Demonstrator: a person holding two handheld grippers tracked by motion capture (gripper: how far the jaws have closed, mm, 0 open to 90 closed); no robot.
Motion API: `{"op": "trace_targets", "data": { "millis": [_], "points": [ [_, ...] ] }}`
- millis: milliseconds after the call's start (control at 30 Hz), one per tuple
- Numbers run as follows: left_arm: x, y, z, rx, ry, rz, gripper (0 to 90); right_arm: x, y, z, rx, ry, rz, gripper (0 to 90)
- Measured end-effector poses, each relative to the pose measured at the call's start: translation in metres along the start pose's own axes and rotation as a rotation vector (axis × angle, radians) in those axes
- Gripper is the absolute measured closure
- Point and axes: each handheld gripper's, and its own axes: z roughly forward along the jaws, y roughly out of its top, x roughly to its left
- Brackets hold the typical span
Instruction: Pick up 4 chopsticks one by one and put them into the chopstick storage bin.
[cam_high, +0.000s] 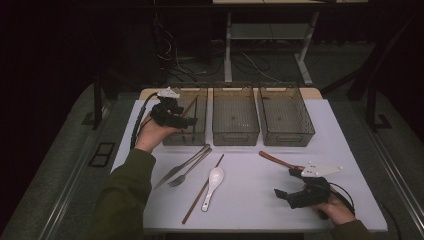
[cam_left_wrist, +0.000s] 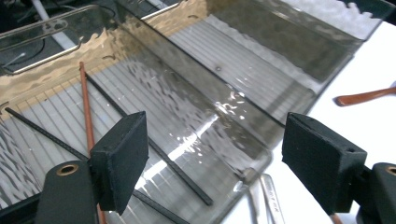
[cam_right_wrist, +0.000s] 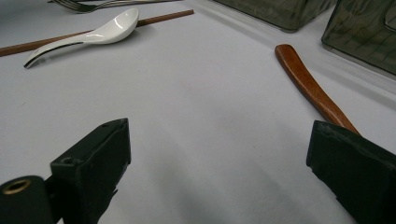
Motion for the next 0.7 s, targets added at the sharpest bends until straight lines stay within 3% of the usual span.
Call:
{"op": "trace_targets", "data": {
  "millis": [133, 467, 700],
  "points": [
    [-0.014, -0.009, -0.006, 0.007, -0.006, 0.023, 19.1, 0.000, 0.000, 0.000, 0.003, -0.001, 0.002, 6.2],
    [-0.047, -0.043, -0.011, 0.012, -0.034, 0.030, 15.0, 0.001, 0.000, 0.000, 0.002, 0.001, -0.003, 6.1],
    [-0.071, -0.068, -0.016, 0.021, -0.082, 0.016, 31.1, 0.001, 0.000, 0.000, 0.003, -0.002, -0.003, 6.1]
  ]
}}
